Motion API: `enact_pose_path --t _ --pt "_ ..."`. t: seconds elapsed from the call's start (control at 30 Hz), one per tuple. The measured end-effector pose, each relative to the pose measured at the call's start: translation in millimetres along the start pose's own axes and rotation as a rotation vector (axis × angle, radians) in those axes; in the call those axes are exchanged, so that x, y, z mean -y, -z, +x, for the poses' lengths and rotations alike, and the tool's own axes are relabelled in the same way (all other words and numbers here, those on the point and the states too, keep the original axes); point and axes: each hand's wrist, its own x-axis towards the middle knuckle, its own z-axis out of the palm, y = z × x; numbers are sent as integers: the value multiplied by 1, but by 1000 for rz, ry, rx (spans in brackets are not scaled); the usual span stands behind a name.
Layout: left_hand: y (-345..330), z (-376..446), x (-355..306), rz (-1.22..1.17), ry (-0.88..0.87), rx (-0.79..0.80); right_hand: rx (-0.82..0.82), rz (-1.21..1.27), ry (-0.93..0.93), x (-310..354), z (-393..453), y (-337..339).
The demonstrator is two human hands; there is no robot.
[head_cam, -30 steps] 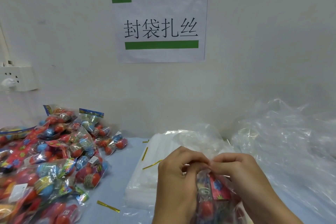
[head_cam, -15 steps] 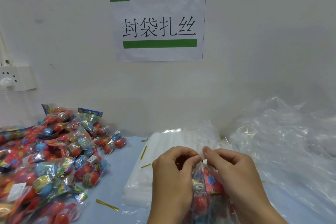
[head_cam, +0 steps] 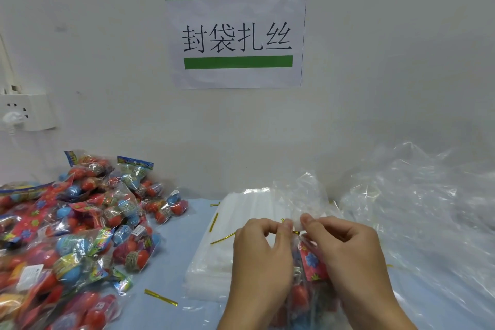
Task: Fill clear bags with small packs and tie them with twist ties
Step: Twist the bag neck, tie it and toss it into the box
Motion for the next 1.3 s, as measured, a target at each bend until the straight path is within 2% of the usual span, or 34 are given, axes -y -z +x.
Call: enact_pose_path --t 0.2,0.37,0.5,0.83,1.3 --pt "10 3 -4 -9 140 169 78 -19 82 -1 -1 0" --pt "8 4 0 -116 146 121 69 -6 45 -1 0 2" --pt "6 3 -2 -211 32 73 29 3 -12 3 2 7" --pt "8 4 2 -43 -291 120 -29 30 -100 11 4 12" --pt "15 8 2 15 -373 229 104 58 -66 8 5 16"
